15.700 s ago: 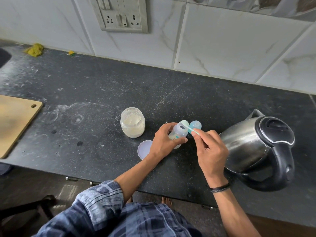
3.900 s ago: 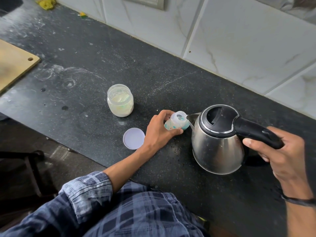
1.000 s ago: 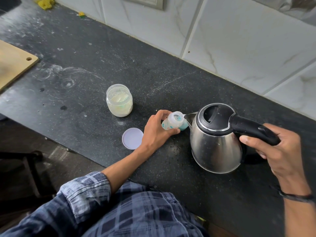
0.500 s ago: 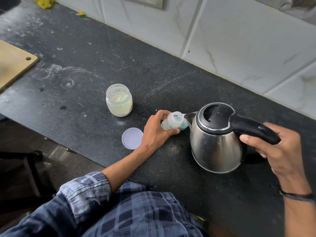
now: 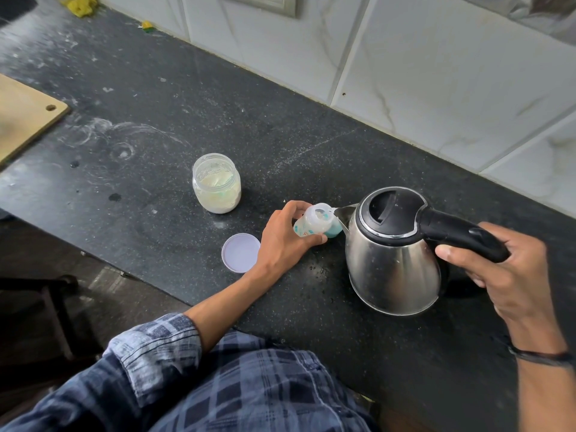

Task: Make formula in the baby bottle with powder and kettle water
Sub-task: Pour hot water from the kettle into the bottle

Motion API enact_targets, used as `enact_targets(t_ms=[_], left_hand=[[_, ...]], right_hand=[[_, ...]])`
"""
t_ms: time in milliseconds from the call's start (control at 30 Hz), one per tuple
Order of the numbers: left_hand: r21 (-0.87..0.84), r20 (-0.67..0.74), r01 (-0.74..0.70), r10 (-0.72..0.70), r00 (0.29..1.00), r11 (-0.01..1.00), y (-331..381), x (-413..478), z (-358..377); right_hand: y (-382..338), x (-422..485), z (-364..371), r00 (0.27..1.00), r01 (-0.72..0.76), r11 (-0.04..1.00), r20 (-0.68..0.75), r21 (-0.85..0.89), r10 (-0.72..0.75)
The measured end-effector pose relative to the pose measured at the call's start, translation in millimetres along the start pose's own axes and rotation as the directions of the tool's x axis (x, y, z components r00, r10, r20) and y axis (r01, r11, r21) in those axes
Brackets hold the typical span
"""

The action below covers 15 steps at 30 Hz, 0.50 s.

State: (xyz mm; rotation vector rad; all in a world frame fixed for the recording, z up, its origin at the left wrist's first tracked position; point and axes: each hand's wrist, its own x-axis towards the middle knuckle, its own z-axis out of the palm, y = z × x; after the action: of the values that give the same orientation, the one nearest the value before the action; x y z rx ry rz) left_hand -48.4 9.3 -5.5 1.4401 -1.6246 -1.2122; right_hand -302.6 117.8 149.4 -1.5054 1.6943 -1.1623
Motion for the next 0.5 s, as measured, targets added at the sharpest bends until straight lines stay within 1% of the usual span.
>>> enact_targets(t_ms=[333,500], left_hand=[[0.0,-0.007,0.011,-0.011,1.0,1.0,-1.3,0.0,0.9],[-0.005,-0.007,0.013,-0.013,1.0,1.0,-1.9,0.0,0.7]], right_hand=[[0.8,1.0,-1.1,1.0,-0.017,1.0,-0.011,-0.01,0.017],[-4.7,1.4,1.6,1.0,-0.008,1.0,0.013,0.025,0.008]])
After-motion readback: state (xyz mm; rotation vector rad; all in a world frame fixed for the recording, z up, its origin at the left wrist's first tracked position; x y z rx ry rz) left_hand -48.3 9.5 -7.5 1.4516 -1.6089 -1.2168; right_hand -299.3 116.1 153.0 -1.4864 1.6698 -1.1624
